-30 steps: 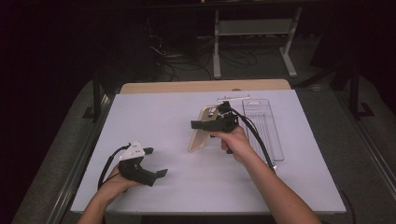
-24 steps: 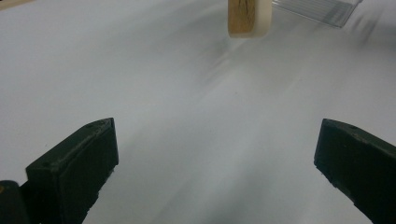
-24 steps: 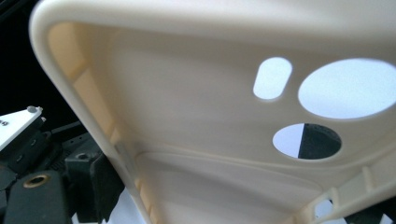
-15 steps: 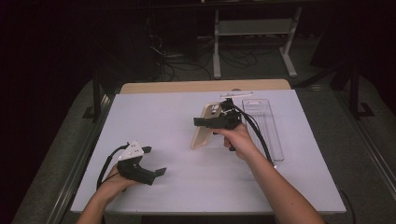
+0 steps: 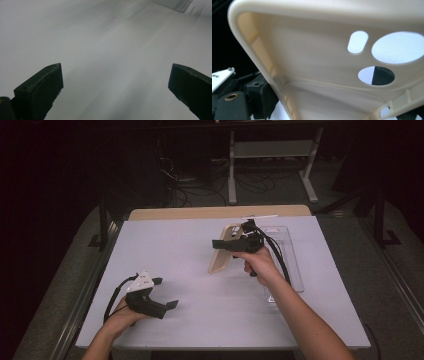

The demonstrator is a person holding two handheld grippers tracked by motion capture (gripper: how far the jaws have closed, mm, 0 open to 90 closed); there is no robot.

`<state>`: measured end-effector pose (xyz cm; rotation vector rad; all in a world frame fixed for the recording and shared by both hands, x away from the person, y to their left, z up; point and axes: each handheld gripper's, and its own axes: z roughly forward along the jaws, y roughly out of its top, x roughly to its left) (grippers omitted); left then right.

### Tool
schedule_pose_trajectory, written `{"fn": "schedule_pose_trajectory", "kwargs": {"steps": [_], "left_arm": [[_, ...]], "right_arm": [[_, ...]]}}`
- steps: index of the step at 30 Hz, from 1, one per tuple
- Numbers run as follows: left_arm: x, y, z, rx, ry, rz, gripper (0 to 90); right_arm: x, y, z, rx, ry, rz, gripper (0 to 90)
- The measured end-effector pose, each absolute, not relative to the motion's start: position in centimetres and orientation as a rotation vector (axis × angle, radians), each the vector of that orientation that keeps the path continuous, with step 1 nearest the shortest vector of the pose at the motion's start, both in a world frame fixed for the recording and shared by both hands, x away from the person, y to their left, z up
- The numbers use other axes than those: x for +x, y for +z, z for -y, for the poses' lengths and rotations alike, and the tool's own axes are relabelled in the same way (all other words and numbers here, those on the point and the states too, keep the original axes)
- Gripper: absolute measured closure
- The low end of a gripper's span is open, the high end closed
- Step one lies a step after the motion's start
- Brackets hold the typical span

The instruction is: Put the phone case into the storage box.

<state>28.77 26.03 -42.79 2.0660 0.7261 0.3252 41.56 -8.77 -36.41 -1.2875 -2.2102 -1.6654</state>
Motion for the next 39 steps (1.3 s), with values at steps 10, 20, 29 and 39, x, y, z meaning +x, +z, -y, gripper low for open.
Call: {"fn": "schedule_pose_trajectory", "kwargs": {"steps": [10, 20, 29, 39], "left_arm": [[28.8, -42.7, -26.1, 2.074, 0.320, -0.720, 0.0], [28.8, -42.6, -26.0, 2.078, 0.323, -0.725, 0.0], [28.8, -42.6, -26.0, 2.076, 0.323, -0.723, 0.0], [28.8, -42.7, -26.0, 2.075, 0.319, -0.727, 0.0]], "right_arm": [[42.1, -35.1, 9.5, -1.313, -1.675, 2.205, 11.3], [42.6, -34.0, 10.5, -1.341, -1.696, 2.216, 11.4], [43.0, -33.5, 11.5, -1.378, -1.703, 2.201, 11.5], [43.5, -32.6, 13.0, -1.421, -1.717, 2.200, 11.5]]}}
